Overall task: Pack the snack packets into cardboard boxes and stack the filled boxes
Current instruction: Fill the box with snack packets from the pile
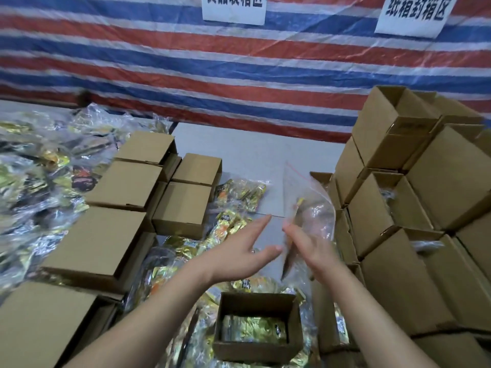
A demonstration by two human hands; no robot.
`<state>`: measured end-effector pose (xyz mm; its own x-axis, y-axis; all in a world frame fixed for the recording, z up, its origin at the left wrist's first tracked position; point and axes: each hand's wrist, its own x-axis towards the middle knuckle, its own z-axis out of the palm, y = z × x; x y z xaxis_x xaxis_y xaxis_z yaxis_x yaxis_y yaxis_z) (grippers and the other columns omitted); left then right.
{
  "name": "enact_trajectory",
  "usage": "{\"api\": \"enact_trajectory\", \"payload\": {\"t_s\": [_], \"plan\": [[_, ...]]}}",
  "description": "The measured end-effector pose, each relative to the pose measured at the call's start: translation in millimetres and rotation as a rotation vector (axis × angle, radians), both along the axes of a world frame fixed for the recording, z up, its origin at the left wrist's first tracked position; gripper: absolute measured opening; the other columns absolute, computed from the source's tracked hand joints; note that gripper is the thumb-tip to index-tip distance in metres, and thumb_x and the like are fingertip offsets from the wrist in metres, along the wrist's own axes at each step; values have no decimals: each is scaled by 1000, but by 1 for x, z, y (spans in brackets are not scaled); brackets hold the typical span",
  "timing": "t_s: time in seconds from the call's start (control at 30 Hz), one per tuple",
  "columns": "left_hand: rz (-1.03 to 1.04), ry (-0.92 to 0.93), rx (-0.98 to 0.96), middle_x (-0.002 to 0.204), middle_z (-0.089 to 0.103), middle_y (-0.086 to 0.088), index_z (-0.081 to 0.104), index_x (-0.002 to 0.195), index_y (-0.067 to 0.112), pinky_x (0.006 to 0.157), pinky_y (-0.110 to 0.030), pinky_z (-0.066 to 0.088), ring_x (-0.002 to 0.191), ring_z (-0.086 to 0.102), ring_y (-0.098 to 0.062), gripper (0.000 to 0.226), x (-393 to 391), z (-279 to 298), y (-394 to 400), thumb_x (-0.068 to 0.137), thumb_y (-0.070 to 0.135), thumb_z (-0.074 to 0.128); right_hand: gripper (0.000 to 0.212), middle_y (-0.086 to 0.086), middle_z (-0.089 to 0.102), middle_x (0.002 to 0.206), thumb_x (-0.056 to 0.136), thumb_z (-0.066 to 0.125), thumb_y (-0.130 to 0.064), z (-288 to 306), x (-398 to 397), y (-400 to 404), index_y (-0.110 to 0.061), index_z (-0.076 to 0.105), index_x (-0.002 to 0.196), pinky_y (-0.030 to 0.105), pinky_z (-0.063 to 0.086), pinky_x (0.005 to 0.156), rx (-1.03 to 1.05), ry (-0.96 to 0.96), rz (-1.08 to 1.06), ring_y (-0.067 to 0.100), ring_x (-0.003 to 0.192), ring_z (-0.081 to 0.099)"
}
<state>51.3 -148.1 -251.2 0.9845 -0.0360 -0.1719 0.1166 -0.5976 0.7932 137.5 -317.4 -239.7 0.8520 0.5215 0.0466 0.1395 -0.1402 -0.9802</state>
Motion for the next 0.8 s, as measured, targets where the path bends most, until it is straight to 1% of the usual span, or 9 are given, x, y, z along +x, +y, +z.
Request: {"api": "enact_trajectory", "payload": {"t_s": [0.1,0.17,0.27,0.37,0.47,0.53,0.6,0.7,0.8], "plan": [[117,133,-8,158,35,10,24,157,31,112,-26,32,138,38,-4,65,-27,-40,20,100,53,47,59,-33,56,120,76,59,-55,3,-4,4,-35,51,131,21,46,91,-303,-344,368,-7,113,54],[115,264,63,157,37,7,31,154,28,113,-26,30,139,38,-9,59,-46,-74,28,101,48,47,76,-17,57,118,71,55,-65,-8,-14,8,-29,43,137,22,48,84,-604,-295,571,3,106,59],[117,352,-17,146,53,0,55,140,22,117,-29,31,134,48,-13,40,-68,-116,30,104,37,48,63,-11,59,102,72,63,-56,-39,-31,13,-30,42,124,10,41,61,-848,-198,774,6,83,58],[189,365,-201,122,68,1,67,119,25,107,-39,45,114,63,-14,28,-78,-125,22,104,39,48,28,-1,61,93,87,66,-39,-72,-38,24,-22,50,103,25,43,61,-1027,-227,957,22,81,56],[205,345,-208,114,69,6,66,116,27,98,-30,51,106,65,-12,29,-77,-129,22,104,45,46,15,10,59,79,91,58,-26,-100,-41,38,-18,51,80,34,46,66,-1088,-224,1164,29,72,56],[235,360,-258,113,66,13,64,115,30,89,-13,48,103,60,1,21,-76,-132,24,104,38,49,10,11,64,89,90,58,-27,-121,-43,43,-17,58,88,34,49,76,-1191,-198,1165,30,82,61],[223,351,-247,114,63,15,64,120,28,79,-3,40,102,56,5,24,-75,-133,27,104,36,48,26,16,68,115,91,60,-17,-144,-49,43,-8,64,115,39,50,91,-1350,-148,1044,33,104,64],[257,325,-169,107,65,9,66,120,25,78,-15,42,101,59,-9,29,-73,-139,23,105,39,45,33,17,63,130,100,50,-11,-171,-58,40,-5,60,130,41,47,103,-1386,-64,830,33,119,60],[333,292,-150,101,68,5,67,111,28,82,-27,47,94,61,-11,25,-73,-148,19,104,41,46,38,11,63,127,94,59,-13,-152,-51,40,-9,57,132,37,49,99,-1308,16,863,31,114,61]]}}
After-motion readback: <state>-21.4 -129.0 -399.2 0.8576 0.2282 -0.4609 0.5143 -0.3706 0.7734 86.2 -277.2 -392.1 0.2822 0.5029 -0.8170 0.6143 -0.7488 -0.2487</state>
